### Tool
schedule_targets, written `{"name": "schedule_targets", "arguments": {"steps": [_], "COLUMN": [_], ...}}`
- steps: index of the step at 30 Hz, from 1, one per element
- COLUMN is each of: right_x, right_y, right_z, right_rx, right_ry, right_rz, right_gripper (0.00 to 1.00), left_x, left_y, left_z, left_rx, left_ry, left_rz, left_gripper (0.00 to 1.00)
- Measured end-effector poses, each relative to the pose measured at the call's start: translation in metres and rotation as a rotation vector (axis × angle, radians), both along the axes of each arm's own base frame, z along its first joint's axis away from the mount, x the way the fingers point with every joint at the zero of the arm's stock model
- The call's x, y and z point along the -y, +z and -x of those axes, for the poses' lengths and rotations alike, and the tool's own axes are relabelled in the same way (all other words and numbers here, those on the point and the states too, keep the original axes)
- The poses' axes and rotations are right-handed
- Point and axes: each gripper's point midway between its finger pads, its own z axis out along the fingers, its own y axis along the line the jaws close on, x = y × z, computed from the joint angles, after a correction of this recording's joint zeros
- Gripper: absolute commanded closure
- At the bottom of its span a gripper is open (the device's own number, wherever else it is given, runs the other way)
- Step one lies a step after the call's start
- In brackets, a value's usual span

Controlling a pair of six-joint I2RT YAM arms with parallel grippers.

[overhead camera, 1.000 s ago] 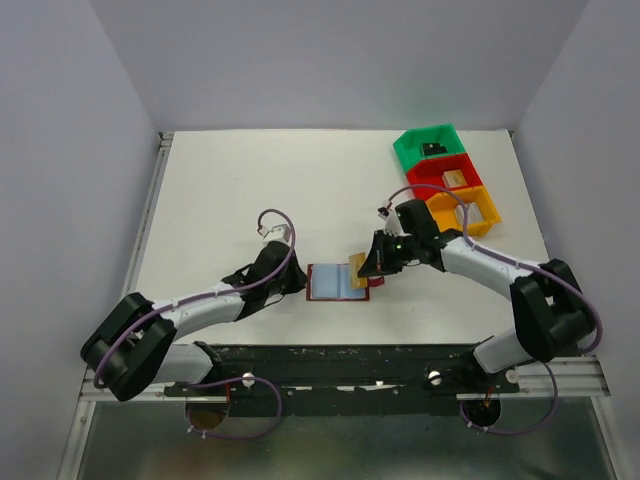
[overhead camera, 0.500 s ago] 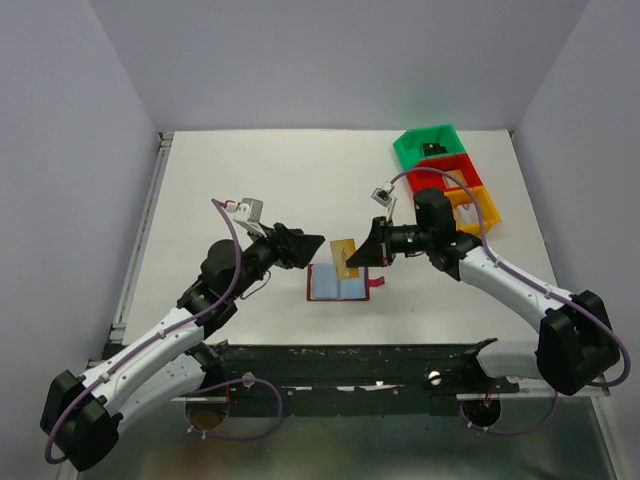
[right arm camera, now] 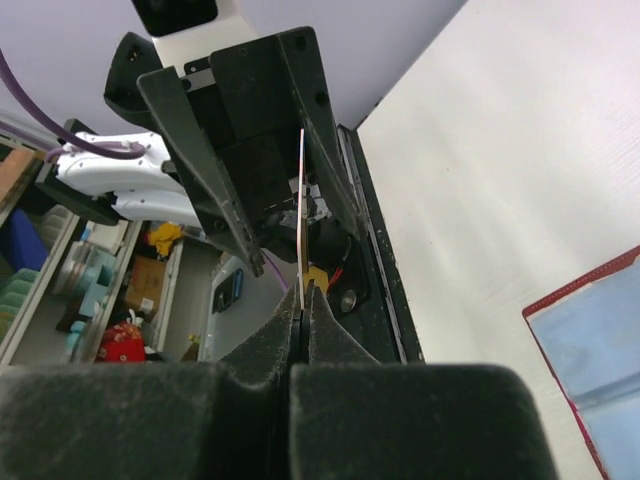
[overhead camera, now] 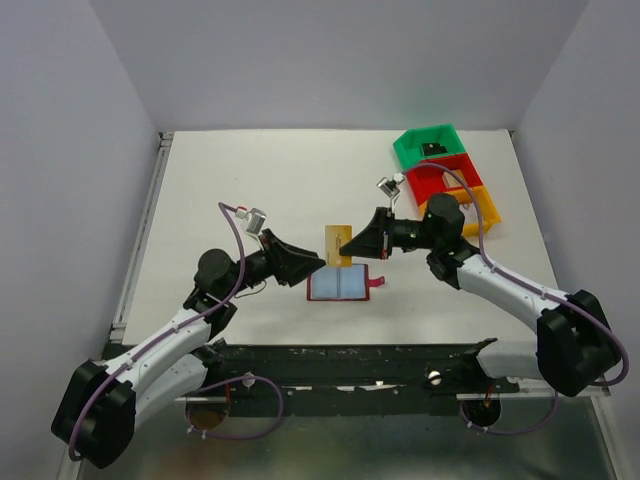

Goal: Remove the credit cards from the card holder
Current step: Place the credit card at the center of the board.

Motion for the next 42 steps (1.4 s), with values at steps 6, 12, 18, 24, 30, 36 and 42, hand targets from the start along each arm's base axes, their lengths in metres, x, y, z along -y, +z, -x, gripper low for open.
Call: {"name": "schedule_targets", "arguments": {"steps": [6,12,18,24,30,36,42], "right_x": [-0.008,-0.013,-0.017,-0.019,-0.019,-0.008,0.000], "right_y": [0.011,0.015,0.022,0.023,0.018,0.046,0.051], "right_z": [-0.002,0.000,0.000,0.000,-0.001,-0.010,-0.006], "right_rx": [-0.010,-0.017,-0.009,-0.012,-0.002,0.126,0.196], "right_ry": [0.007,0.020,0.029,0.034,0.029,0.002,0.037], "right_rz": [-0.054,-0.078,-0.110,-0.120,-0.061,0.006,0.054], "right_gripper": [1.00,1.00,1.00,0.77,0.37,0.41,0.44], "left_x": [0.003,0.006,0.010,0.012,0.012,0.010,0.010], "left_y": [0.012,0.016,0.012,0.019,0.020,0.032,0.045], "left_z": [0.009,0.011,0.009,0.012,0.015,0.026,0.046], "left_rx": [0.043,0.052,0.037,0.061,0.070,0.104,0.130], "left_ry": [-0.052,-0.084,-0.094,-0.108,-0.119,-0.193,-0.340], "left_rz": [0.036,0.049,0.051,0.071,0.066,-0.005,-0.140], "left_gripper": [0.51,0.65,0.80,1.00,1.00,1.00,1.00]}}
